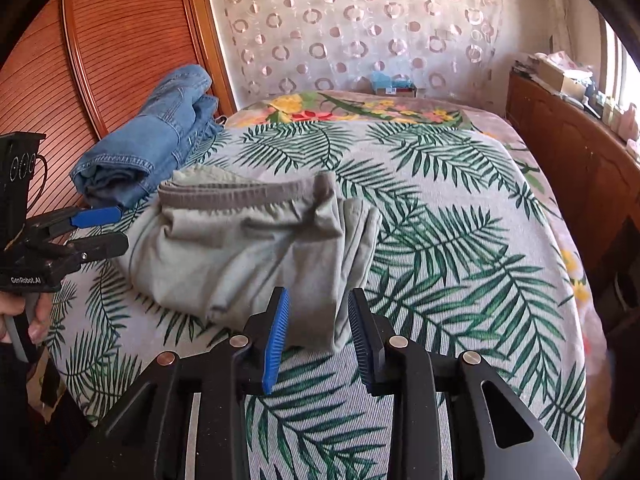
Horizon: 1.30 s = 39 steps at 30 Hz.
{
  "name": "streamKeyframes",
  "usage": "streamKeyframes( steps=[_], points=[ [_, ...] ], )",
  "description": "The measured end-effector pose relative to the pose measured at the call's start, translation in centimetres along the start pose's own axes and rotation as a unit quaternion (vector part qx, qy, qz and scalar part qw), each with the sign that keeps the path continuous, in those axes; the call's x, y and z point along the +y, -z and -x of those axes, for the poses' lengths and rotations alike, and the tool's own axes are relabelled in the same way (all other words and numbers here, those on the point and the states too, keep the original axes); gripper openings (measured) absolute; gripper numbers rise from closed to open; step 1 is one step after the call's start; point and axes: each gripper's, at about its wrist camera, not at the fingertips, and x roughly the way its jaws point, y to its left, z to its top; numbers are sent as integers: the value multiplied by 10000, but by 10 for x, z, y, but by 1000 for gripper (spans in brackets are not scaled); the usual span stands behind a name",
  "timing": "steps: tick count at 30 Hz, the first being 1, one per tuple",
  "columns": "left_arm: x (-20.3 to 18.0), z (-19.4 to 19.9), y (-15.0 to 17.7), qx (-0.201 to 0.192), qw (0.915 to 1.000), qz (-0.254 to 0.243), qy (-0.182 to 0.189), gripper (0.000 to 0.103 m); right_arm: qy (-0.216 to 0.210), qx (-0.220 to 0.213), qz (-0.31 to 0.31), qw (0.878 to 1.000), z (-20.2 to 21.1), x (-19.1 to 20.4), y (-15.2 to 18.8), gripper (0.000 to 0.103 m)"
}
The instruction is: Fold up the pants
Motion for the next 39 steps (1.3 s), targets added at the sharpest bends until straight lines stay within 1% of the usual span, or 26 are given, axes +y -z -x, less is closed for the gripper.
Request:
streamKeyframes(
  steps=[5,7,10,11,12,13,14,15,16,17,18,21,23,25,27,29,32,39],
  points=[
    [2,2,10,60,9999,13,139,80,-23,111,-28,9999,-2,-1,6,32],
    [1,2,14,118,9998,-42,182,74,-32,137,-26,9999,-3,-1,7,32],
    [0,-3,17,228,9996,-99,156,60,-36,224,-8,9997,-5,0,7,32],
    [-1,-4,18,250,9995,-106,151,54,-28,252,-3,9997,-8,1,6,32],
    [-1,-4,18,249,9995,-106,177,49,-21,274,6,9996,-9,1,6,32],
    [-1,-4,18,244,9994,-112,213,46,-12,279,24,9996,-9,2,5,31],
    [-1,-4,18,240,9994,-121,239,42,-15,281,44,9996,-10,3,5,30],
    [-2,-4,18,230,9993,-131,265,36,-25,281,66,9996,-10,3,5,18],
    [-2,-3,19,226,9993,-153,259,33,-94,288,81,9995,-10,3,5,14],
    [-3,-4,19,229,9993,-182,215,28,-114,268,88,9995,-9,2,5,10],
    [-3,-4,19,228,9994,-201,183,24,-91,234,100,9996,-7,2,4,10],
    [-1,-4,20,247,9994,-197,170,24,118,238,-15,9996,-1,-7,5,9],
    [0,-4,21,251,9994,-194,166,24,18,229,-107,9997,1,-10,6,9],
    [1,-2,22,228,9994,-167,173,24,75,204,-44,9998,1,-7,7,9],
    [2,2,22,164,9996,-138,200,18,88,208,4,9997,1,-4,9,9],
    [1,9,23,97,9997,-127,211,15,56,148,8,9999,4,-4,9,9],
    [-4,18,26,26,9996,-143,246,14,-35,100,0,9999,10,-5,11,9],
    [-24,38,47,26,9990,-289,335,14,-75,137,58,9999,33,-5,29,9]
  ],
)
